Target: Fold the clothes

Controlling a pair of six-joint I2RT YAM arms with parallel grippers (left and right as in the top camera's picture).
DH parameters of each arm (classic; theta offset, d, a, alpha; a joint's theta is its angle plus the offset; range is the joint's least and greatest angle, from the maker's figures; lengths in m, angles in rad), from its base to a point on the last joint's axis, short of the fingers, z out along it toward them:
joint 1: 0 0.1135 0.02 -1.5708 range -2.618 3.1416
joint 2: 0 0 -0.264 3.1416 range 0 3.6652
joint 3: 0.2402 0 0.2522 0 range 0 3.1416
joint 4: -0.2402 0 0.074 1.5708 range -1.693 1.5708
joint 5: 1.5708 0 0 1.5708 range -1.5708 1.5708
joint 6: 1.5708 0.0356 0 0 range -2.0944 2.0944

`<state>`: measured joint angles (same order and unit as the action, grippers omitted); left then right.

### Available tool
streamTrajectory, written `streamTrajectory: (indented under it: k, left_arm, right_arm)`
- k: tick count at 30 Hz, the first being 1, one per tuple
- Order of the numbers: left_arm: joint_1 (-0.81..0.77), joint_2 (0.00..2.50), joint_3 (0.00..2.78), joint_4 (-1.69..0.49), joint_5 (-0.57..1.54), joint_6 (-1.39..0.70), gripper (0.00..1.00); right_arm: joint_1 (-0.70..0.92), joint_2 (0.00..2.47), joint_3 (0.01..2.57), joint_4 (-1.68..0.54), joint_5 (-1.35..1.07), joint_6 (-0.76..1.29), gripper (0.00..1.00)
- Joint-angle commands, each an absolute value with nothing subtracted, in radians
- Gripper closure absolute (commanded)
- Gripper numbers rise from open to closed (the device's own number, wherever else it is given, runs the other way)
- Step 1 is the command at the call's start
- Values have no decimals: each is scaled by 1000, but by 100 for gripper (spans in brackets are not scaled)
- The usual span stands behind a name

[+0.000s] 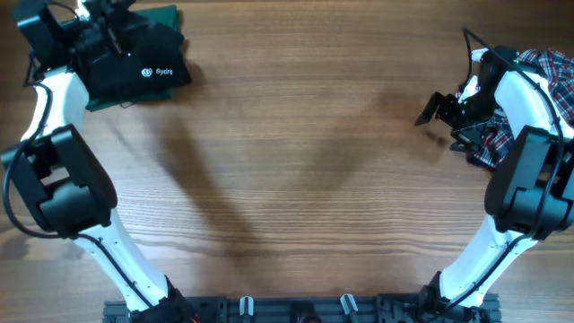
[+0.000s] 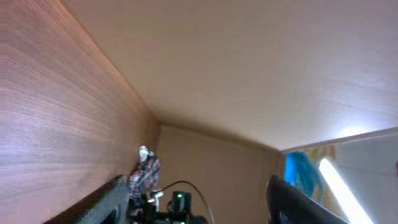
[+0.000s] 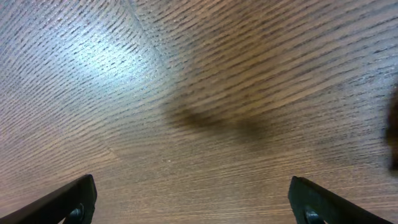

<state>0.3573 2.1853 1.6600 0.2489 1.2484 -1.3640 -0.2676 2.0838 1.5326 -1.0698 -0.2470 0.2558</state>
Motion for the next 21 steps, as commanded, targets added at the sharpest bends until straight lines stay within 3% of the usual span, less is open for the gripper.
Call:
streamTrajectory:
  k: [1,3,7,10,15,21]
  left_arm:
    - [388,2156,1660,24,1078,-1143,40]
    - [390,2156,1660,-149,892,-999,46]
    - [377,2156,1660,-255,648,-791,47]
    - [348,2156,1660,-317,471,-710,66]
    - [302,2159,1660,-403,157,-572,82]
    - [326,2204,1660,-421,-144,-440,78]
  right_arm:
    - [-268,2104,1549,-1078,-264,238,0]
    - [-268,2104,1549,-1079,-264,238,0]
    - [-268,2104,1549,-1079,-272,239,0]
    - [-268,2104,1549,-1077,-312,239,0]
    - [-268,2104,1549,-1078,-320,246,0]
    - [-268,2104,1549,-1083,-319,238,0]
